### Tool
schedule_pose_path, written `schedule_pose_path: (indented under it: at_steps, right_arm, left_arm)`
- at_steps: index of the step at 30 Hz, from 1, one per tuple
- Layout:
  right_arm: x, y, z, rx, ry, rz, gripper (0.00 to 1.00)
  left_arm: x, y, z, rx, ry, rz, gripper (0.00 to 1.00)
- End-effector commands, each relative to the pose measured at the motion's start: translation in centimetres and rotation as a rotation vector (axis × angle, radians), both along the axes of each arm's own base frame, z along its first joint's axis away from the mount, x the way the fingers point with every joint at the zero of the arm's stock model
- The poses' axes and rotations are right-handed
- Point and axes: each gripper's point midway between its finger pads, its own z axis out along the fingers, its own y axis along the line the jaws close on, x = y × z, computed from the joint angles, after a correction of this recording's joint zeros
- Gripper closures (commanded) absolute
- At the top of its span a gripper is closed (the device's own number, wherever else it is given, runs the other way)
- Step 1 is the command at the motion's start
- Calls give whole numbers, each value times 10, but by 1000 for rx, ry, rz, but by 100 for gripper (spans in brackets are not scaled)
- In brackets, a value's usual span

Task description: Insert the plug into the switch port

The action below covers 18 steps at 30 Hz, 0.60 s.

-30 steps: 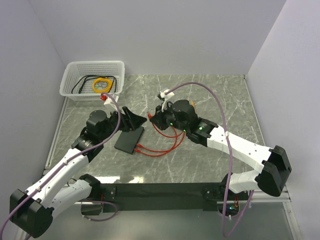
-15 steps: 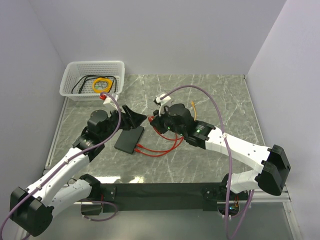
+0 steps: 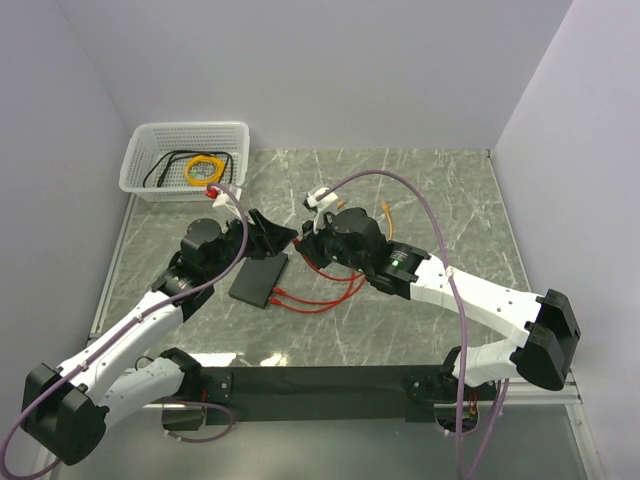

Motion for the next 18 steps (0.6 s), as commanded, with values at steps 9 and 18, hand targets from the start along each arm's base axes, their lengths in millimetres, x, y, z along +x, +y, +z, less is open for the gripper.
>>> schedule_pose_path:
  at_steps: [9, 18]
  right_arm:
    - [-2, 13, 33, 51, -59, 23, 100]
    - [-4, 13, 34, 58, -61, 24, 100]
  left_arm:
    - [5, -5, 20, -43, -65, 17, 47]
    - [5, -8, 17, -39, -58, 8, 72]
